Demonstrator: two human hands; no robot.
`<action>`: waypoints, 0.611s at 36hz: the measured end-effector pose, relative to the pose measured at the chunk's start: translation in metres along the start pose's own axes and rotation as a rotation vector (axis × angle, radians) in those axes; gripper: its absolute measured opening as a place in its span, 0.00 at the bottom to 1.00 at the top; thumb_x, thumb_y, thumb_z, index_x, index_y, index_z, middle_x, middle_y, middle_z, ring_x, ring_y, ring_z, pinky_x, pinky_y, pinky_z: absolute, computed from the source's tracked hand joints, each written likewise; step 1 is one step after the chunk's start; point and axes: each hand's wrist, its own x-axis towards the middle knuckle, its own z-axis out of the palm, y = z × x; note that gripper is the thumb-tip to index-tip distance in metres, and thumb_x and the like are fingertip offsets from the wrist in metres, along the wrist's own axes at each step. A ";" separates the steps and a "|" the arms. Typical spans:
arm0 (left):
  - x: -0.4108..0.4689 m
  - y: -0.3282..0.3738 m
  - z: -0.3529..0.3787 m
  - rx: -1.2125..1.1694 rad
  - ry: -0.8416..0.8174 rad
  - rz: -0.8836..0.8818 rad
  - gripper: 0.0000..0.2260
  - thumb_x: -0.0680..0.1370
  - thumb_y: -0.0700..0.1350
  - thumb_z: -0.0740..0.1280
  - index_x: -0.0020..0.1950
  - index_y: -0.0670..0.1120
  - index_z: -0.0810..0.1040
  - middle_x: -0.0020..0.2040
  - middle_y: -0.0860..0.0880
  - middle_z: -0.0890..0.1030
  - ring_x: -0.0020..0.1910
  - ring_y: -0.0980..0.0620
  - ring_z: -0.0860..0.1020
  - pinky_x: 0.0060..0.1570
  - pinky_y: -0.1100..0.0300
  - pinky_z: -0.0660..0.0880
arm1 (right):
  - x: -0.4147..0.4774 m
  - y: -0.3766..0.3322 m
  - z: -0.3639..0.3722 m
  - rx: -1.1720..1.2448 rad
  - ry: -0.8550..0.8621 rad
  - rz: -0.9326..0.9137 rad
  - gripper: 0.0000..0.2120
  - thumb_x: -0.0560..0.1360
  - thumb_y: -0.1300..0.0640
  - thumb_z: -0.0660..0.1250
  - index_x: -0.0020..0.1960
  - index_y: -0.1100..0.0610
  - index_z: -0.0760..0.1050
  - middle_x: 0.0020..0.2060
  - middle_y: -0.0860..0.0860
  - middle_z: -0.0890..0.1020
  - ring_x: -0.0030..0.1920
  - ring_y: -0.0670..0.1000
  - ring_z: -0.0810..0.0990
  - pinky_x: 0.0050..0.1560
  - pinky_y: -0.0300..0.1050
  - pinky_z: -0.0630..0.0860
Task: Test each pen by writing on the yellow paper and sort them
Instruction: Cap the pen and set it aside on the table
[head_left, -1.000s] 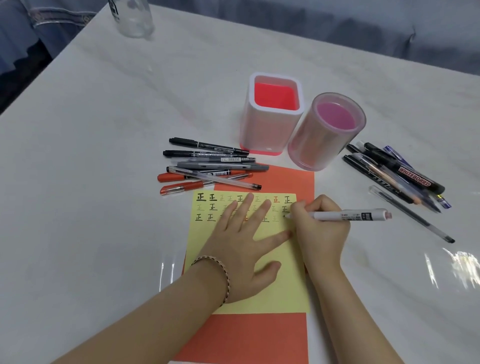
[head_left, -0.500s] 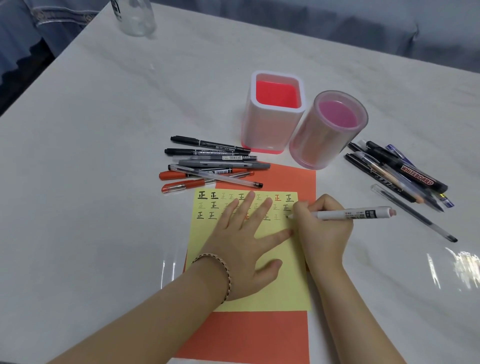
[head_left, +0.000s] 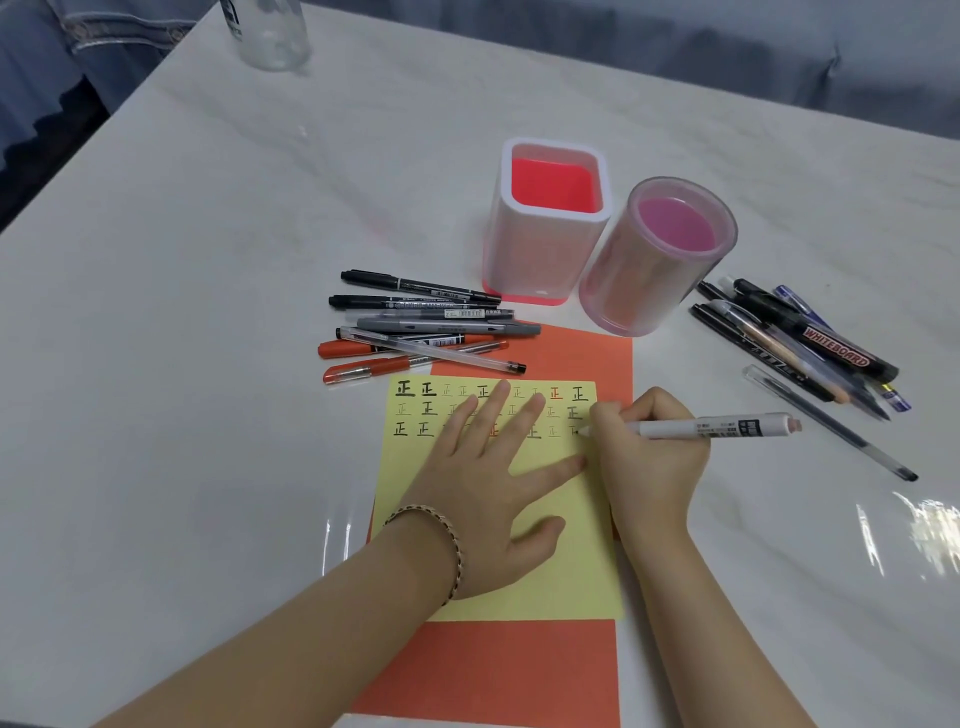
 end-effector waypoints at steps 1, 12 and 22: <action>0.000 0.000 0.000 0.002 -0.001 -0.003 0.22 0.72 0.59 0.55 0.66 0.63 0.68 0.72 0.43 0.65 0.72 0.38 0.59 0.65 0.44 0.52 | 0.000 0.000 0.000 0.002 -0.009 -0.002 0.14 0.64 0.64 0.64 0.25 0.56 0.60 0.16 0.43 0.66 0.22 0.42 0.65 0.25 0.28 0.61; 0.000 0.000 0.000 0.008 -0.011 -0.004 0.22 0.72 0.60 0.55 0.66 0.63 0.68 0.72 0.43 0.64 0.72 0.38 0.58 0.66 0.44 0.51 | 0.001 0.002 0.001 -0.022 -0.034 0.011 0.11 0.60 0.59 0.63 0.24 0.55 0.61 0.17 0.44 0.67 0.22 0.42 0.67 0.25 0.29 0.62; 0.000 0.000 0.000 0.008 -0.010 0.000 0.22 0.72 0.60 0.55 0.66 0.63 0.68 0.72 0.43 0.64 0.72 0.38 0.58 0.66 0.44 0.51 | 0.000 0.004 0.001 -0.010 -0.029 0.017 0.11 0.60 0.60 0.63 0.24 0.56 0.61 0.17 0.45 0.67 0.24 0.43 0.68 0.25 0.30 0.62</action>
